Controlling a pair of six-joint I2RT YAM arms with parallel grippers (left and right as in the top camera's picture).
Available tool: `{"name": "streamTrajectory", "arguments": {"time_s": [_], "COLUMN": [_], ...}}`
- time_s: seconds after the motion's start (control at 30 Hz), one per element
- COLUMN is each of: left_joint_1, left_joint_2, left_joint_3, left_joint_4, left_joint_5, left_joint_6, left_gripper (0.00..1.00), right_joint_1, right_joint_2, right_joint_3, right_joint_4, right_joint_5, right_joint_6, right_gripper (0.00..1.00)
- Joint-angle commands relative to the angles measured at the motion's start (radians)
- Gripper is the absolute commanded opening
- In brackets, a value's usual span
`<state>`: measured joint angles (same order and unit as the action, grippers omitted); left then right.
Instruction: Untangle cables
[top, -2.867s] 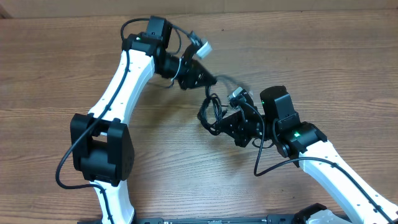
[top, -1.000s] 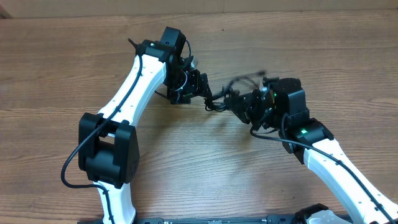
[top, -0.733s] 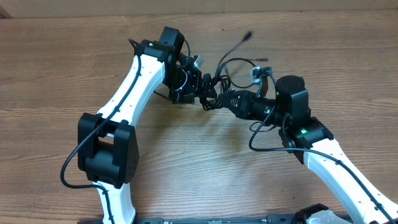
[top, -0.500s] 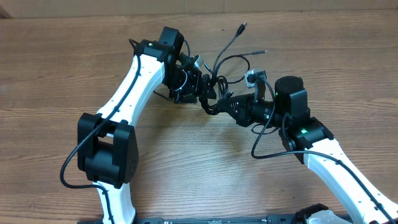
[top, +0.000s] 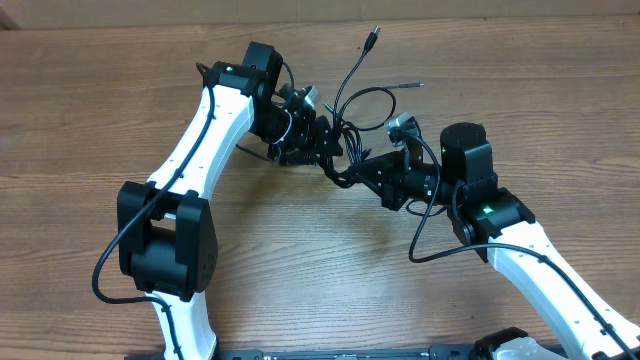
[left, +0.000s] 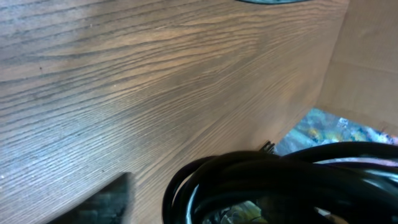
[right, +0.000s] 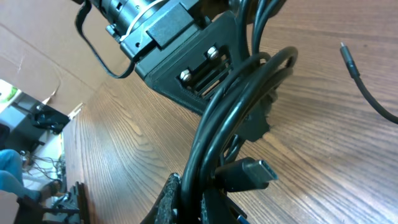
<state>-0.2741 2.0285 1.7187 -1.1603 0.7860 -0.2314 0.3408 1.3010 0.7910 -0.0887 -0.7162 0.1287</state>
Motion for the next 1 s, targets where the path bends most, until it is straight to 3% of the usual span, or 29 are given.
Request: {"name": "streamTrajectory", "arguments": {"time_s": [0.0,0.23,0.33,0.47,0.57,0.63,0.77,0.97], "left_joint_1": [-0.011,-0.027,-0.040,-0.054,-0.061,-0.067,-0.060,-0.033], "left_joint_2": [-0.028,-0.028,-0.027,-0.027,-0.028,-0.027,-0.027,-0.028], "left_joint_3": [-0.008,-0.008,-0.009,-0.009,-0.009,-0.009,-0.009,-0.009], "left_joint_4": [-0.003,-0.008,-0.014,-0.014,-0.014,-0.014,-0.013,0.005], "left_joint_5": [0.053,0.126,0.128,0.132,0.134,0.170,0.176,0.233], "left_joint_6": [0.007,0.006,-0.045,-0.137,-0.159,-0.158,-0.138,-0.124], "left_gripper": [0.87,0.67,0.51,0.45,0.26,0.04,0.04,0.04], "right_joint_1": [-0.002,-0.002,-0.002,-0.002,-0.002,-0.002,-0.002,-0.002], "right_joint_2": [-0.008,-0.008,-0.008,-0.008,-0.008,-0.007,-0.007,-0.007], "right_joint_3": [-0.002,-0.002,-0.002,-0.002,-0.002,-0.002,-0.002,-0.002], "right_joint_4": [0.014,0.013,0.014,0.012,0.001,-0.006,-0.062,-0.134], "right_joint_5": [-0.022,-0.018,-0.018,-0.018,-0.018,-0.014,0.188,0.280], "right_joint_6": [-0.056,-0.056,-0.056,-0.068,-0.111,-0.135,-0.129,-0.099], "right_gripper": [0.04,0.04,0.04,0.04,0.04,0.04,0.04,0.04]}}
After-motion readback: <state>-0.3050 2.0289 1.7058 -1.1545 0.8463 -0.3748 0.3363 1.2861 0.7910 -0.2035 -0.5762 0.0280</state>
